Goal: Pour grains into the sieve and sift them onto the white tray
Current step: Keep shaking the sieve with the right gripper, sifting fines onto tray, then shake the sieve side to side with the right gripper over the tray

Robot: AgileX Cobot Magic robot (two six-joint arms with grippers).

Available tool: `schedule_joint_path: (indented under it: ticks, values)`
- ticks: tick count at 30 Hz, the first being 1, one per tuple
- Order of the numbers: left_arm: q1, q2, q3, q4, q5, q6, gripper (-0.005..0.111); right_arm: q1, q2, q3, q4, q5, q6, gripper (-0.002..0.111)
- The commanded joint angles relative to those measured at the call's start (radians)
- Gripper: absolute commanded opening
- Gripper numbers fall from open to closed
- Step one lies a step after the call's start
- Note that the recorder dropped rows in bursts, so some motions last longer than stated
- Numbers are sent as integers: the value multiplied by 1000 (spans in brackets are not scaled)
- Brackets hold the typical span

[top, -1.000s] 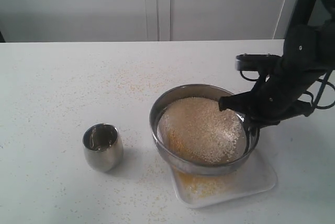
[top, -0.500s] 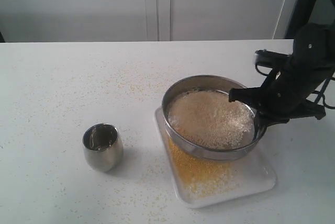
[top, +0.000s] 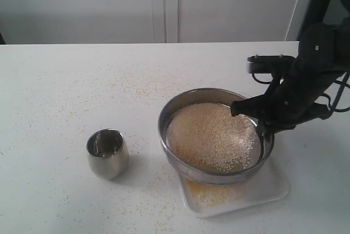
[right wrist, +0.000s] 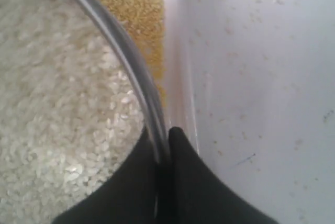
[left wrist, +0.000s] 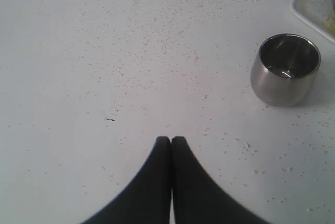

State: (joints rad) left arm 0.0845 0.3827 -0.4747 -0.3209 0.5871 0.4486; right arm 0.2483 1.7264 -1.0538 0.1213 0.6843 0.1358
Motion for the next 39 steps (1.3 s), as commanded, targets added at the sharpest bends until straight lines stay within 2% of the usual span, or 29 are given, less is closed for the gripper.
schedule_joint_path:
  ticks: [1,3,6,8,11,13,14,16,18,20,21,23,24,28,29,30,33,34,35,37,38,39]
  values:
    - [-6,-5,3,-6,9,-1,0,-40,-21,-5,-21,66,2,0]
    - [-6,-5,3,-6,9,-1,0,-40,-29,-3,-20,126,-35,0]
    - [-6,-5,3,-6,9,-1,0,-38,-19,-15,46,-36,-35,0]
    - [-6,-5,3,-6,9,-1,0,-40,13,-60,58,-67,-29,0]
    - [-6,-5,3,-6,9,-1,0,-54,32,-136,37,176,-47,0]
    - [-6,-5,3,-6,9,-1,0,-54,1,-113,-8,305,-80,0]
    - [-6,-5,3,-6,9,-1,0,-54,-15,-93,-14,278,-87,0]
    - [-6,-5,3,-6,9,-1,0,-52,-30,-73,10,79,-87,0]
    - [-6,-5,3,-6,9,-1,0,-50,-1,-106,67,-35,-87,0]
    - [-6,-5,3,-6,9,-1,0,-52,49,-176,44,78,-87,0]
    - [-6,-5,3,-6,9,-1,0,-58,62,-206,6,206,-87,0]
    - [-6,-5,3,-6,9,-1,0,-62,54,-198,-44,407,-83,0]
    - [-6,-5,3,-6,9,-1,0,-58,32,-165,-52,414,-83,0]
    - [-6,-5,3,-6,9,-1,0,-45,7,-99,39,-56,-85,0]
    - [-6,-5,3,-6,9,-1,0,-44,23,-113,53,-75,-85,0]
    - [-6,-5,3,-6,9,-1,0,-44,37,-137,53,-16,-85,0]
    - [-6,-5,3,-6,9,-1,0,-46,32,-156,6,305,-87,0]
    - [-6,-5,3,-6,9,-1,0,-46,16,-129,-2,330,-89,0]
    - [-6,-5,3,-6,9,-1,0,-44,3,-100,-2,251,-89,0]
    - [-6,-5,3,-6,9,-1,0,-39,-6,-67,26,-33,-87,0]
    - [-6,-5,3,-6,9,-1,0,-39,9,-67,48,-120,-87,0]
    - [-6,-5,3,-6,9,-1,0,-39,23,-80,53,-117,-87,0]
